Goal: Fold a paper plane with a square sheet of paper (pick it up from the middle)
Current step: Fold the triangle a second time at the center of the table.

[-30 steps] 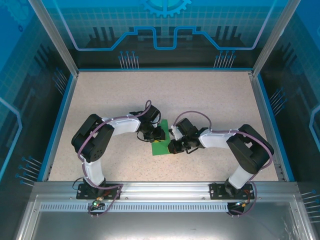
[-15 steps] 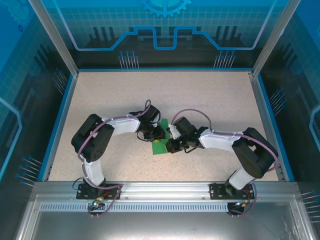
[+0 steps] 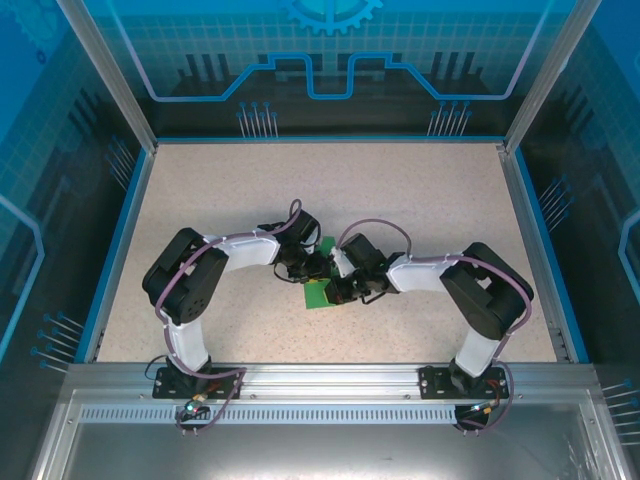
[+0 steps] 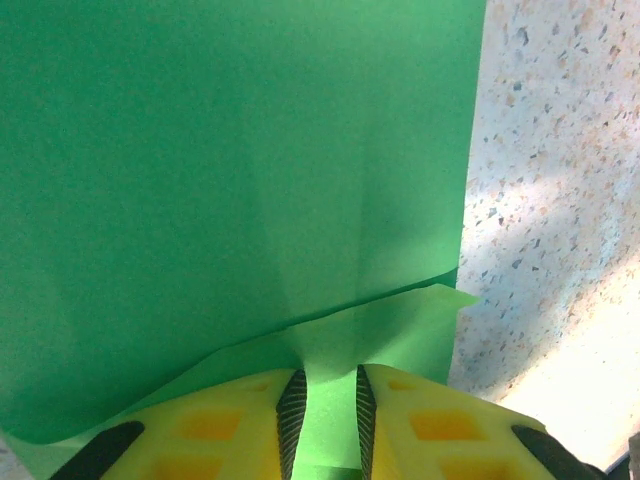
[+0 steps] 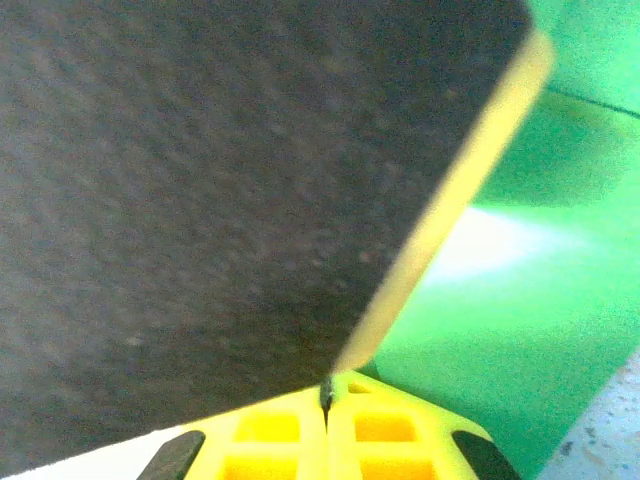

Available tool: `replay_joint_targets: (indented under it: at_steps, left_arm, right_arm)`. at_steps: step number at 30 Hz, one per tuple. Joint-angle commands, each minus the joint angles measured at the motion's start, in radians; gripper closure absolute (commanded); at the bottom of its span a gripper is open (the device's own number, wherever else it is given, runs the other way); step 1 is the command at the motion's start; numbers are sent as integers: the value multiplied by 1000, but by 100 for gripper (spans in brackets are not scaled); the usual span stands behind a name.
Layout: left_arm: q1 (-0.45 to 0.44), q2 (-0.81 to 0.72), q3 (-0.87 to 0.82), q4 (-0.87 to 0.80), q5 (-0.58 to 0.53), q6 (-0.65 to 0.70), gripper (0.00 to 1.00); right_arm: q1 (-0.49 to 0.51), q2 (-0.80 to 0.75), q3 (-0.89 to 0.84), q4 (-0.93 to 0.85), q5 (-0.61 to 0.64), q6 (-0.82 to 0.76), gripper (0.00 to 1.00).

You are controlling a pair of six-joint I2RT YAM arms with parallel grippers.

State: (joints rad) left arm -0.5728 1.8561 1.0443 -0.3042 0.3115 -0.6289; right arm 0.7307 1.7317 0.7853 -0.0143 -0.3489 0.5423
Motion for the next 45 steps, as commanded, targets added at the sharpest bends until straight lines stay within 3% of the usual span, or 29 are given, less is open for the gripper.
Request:
replay_joint_targets:
  at_steps: [1,12,23,35,45]
  left_arm:
    - [25,27,-41,-31,-89,5,74]
    - [34,32,-33,-32,-81,17,74]
    - [57,19,-23,-24,-56,36,74]
    - [56,32,-25,-7,-16,51,74]
    - [56,25,-29,-3,-8,52,74]
  right_arm:
    - [-23,-16,-57,-7,-15,-18,95]
    - [-42,-63,-214,32,-23,4,95]
    - [-77,-60,-264,95,-73,27,95]
    - [-76,-175,-134,95,-146,68,95]
    - [-97,-49,-45,96,-116,31,95]
